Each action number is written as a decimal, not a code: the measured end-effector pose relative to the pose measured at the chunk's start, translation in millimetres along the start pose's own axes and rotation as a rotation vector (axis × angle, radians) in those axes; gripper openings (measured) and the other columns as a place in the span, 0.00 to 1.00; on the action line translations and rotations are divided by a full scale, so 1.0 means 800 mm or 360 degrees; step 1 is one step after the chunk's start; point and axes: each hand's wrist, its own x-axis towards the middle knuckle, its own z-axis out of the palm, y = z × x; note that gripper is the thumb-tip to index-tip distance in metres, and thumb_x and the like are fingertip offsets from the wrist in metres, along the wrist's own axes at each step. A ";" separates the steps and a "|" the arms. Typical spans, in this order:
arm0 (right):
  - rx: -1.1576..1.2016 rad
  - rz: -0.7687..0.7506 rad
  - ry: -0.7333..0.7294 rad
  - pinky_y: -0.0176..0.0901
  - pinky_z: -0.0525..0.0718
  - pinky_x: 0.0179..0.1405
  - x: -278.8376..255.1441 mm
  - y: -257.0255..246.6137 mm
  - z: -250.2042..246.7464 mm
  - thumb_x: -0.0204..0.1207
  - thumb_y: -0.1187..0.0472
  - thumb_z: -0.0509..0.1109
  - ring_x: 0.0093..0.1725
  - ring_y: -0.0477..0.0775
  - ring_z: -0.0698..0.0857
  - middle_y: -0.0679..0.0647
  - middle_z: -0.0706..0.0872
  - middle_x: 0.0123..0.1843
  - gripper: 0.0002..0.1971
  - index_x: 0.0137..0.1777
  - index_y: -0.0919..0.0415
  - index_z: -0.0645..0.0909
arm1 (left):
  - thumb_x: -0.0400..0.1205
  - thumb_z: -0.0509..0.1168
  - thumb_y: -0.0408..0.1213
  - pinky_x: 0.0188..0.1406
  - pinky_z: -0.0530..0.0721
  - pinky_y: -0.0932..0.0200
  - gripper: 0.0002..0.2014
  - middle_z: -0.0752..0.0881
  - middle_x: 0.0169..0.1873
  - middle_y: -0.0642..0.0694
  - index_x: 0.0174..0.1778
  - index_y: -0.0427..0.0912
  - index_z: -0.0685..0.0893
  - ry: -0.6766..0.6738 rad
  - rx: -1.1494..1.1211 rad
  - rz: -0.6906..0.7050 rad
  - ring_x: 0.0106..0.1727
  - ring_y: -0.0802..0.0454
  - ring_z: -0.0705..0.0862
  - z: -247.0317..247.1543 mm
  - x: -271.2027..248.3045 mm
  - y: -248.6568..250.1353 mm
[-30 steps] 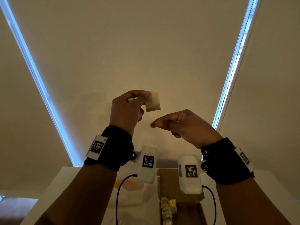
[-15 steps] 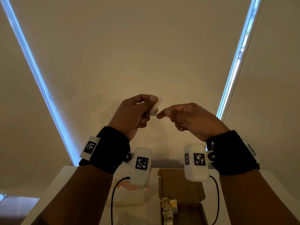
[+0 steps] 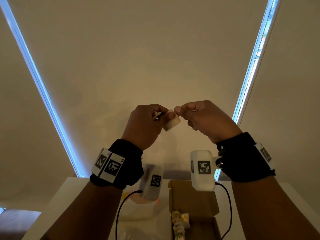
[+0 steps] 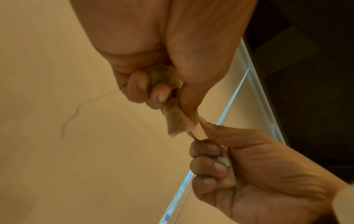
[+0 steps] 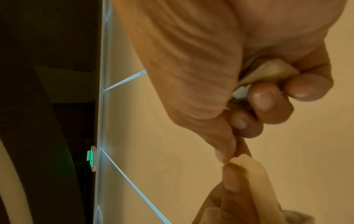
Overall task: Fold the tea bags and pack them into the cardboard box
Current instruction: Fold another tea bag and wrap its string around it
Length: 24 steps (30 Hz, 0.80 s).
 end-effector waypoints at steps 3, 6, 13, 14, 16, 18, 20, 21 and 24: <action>0.0234 0.0070 -0.0089 0.47 0.73 0.41 -0.002 0.007 0.008 0.85 0.51 0.68 0.31 0.45 0.73 0.45 0.78 0.31 0.13 0.49 0.54 0.92 | 0.84 0.72 0.47 0.29 0.74 0.72 0.08 0.89 0.32 0.53 0.43 0.49 0.92 -0.0003 0.0099 -0.0017 0.30 0.58 0.81 0.001 0.003 -0.006; 0.0512 0.0139 -0.0208 0.47 0.69 0.39 -0.004 0.012 0.013 0.87 0.64 0.62 0.31 0.47 0.68 0.56 0.73 0.39 0.13 0.55 0.64 0.89 | 0.85 0.71 0.47 0.26 0.73 0.72 0.10 0.88 0.31 0.50 0.40 0.48 0.89 -0.0031 0.0097 -0.0089 0.26 0.60 0.79 0.000 0.006 -0.012; 0.0047 -0.0078 -0.0064 0.46 0.77 0.40 -0.006 0.007 0.016 0.82 0.51 0.72 0.32 0.42 0.76 0.50 0.85 0.35 0.08 0.51 0.52 0.91 | 0.86 0.69 0.47 0.23 0.71 0.73 0.11 0.83 0.24 0.55 0.41 0.46 0.88 -0.0045 0.0095 -0.0094 0.21 0.61 0.76 0.003 0.006 -0.012; -0.0013 -0.0112 -0.0039 0.43 0.77 0.40 -0.007 0.004 0.016 0.81 0.49 0.73 0.31 0.40 0.77 0.48 0.86 0.34 0.08 0.49 0.50 0.91 | 0.87 0.69 0.46 0.24 0.71 0.73 0.11 0.85 0.26 0.53 0.41 0.46 0.88 -0.0058 0.0082 -0.0087 0.22 0.61 0.76 0.003 0.006 -0.012; -0.0061 -0.0146 -0.0009 0.34 0.76 0.39 -0.007 0.001 0.015 0.82 0.50 0.71 0.30 0.36 0.80 0.40 0.87 0.32 0.07 0.49 0.48 0.90 | 0.88 0.67 0.45 0.26 0.72 0.74 0.12 0.89 0.28 0.51 0.40 0.45 0.87 -0.0067 0.0052 -0.0089 0.23 0.62 0.77 0.005 0.006 -0.011; -0.0032 -0.0125 0.0010 0.32 0.76 0.41 -0.007 -0.001 0.015 0.86 0.56 0.67 0.32 0.36 0.81 0.35 0.85 0.30 0.09 0.54 0.48 0.90 | 0.88 0.66 0.45 0.27 0.72 0.74 0.13 0.88 0.28 0.50 0.39 0.44 0.85 -0.0041 0.0040 -0.0121 0.24 0.62 0.77 0.008 0.006 -0.011; 0.0219 -0.0035 0.0008 0.41 0.76 0.42 -0.005 -0.001 0.014 0.87 0.62 0.63 0.34 0.42 0.77 0.40 0.81 0.33 0.13 0.60 0.50 0.87 | 0.89 0.66 0.45 0.27 0.73 0.74 0.14 0.88 0.28 0.49 0.39 0.43 0.85 -0.0004 0.0022 -0.0163 0.25 0.62 0.77 0.011 0.006 -0.015; 0.0409 0.0010 -0.0013 0.45 0.74 0.41 -0.004 -0.002 0.014 0.87 0.66 0.60 0.35 0.45 0.76 0.46 0.82 0.36 0.14 0.64 0.53 0.85 | 0.89 0.65 0.45 0.28 0.73 0.74 0.14 0.88 0.28 0.49 0.40 0.43 0.85 0.0018 -0.0002 -0.0186 0.25 0.62 0.77 0.012 0.006 -0.016; 0.0817 0.0079 -0.0025 0.49 0.74 0.43 -0.007 -0.009 0.016 0.85 0.72 0.55 0.38 0.53 0.81 0.59 0.88 0.45 0.13 0.66 0.62 0.72 | 0.89 0.65 0.45 0.30 0.73 0.75 0.14 0.89 0.30 0.49 0.41 0.43 0.86 0.0103 -0.0063 -0.0224 0.28 0.62 0.80 0.018 0.007 -0.019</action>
